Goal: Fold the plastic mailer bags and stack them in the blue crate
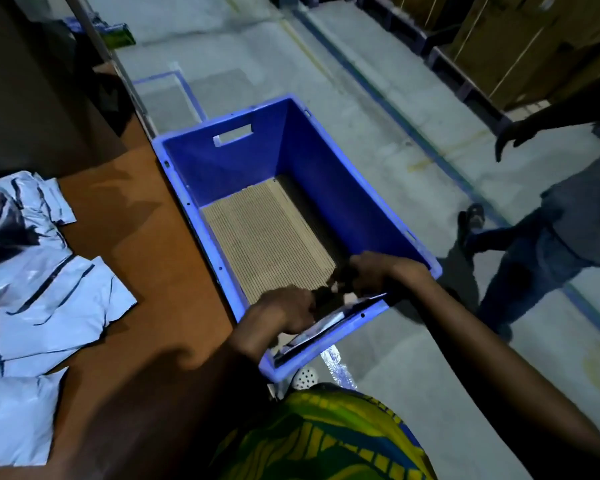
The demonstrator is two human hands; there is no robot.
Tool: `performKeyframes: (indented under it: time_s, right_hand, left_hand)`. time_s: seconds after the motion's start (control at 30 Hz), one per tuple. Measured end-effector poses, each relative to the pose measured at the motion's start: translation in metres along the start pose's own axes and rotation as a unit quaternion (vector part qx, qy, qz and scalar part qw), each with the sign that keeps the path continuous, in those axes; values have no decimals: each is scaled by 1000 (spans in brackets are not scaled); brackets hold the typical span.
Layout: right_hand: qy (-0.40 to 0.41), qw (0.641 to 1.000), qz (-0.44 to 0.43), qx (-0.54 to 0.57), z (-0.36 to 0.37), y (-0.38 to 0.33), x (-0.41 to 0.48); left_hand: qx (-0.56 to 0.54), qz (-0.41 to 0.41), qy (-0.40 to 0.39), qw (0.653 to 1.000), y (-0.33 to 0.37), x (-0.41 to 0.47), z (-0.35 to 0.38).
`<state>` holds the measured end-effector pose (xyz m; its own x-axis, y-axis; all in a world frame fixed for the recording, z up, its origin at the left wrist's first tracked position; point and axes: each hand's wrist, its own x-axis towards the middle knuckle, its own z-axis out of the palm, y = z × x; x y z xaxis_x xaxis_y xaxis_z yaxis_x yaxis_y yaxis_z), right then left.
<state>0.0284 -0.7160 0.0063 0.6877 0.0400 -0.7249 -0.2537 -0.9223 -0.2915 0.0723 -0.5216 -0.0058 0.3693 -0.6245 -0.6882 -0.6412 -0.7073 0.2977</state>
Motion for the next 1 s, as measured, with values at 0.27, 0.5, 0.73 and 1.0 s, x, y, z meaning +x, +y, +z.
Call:
performKeyframes:
  time_s: [0.27,0.5,0.73,1.0]
  right_hand:
    - [312,940,-68,123,13,-29,-35]
    - [446,867,-151,162,60,-145,-52]
    - [478,840,-208,151,103,-278,-30]
    - [374,885,-235,144,152,-382,12]
  left_hand:
    - [26,37,352,935,-46,-64,-15]
    - [-18,74,499,863,-115,-155,13]
    - [-18,-28,600,799,-208,-233,72]
    - [-20,-64,639,766,-267,-277,124]
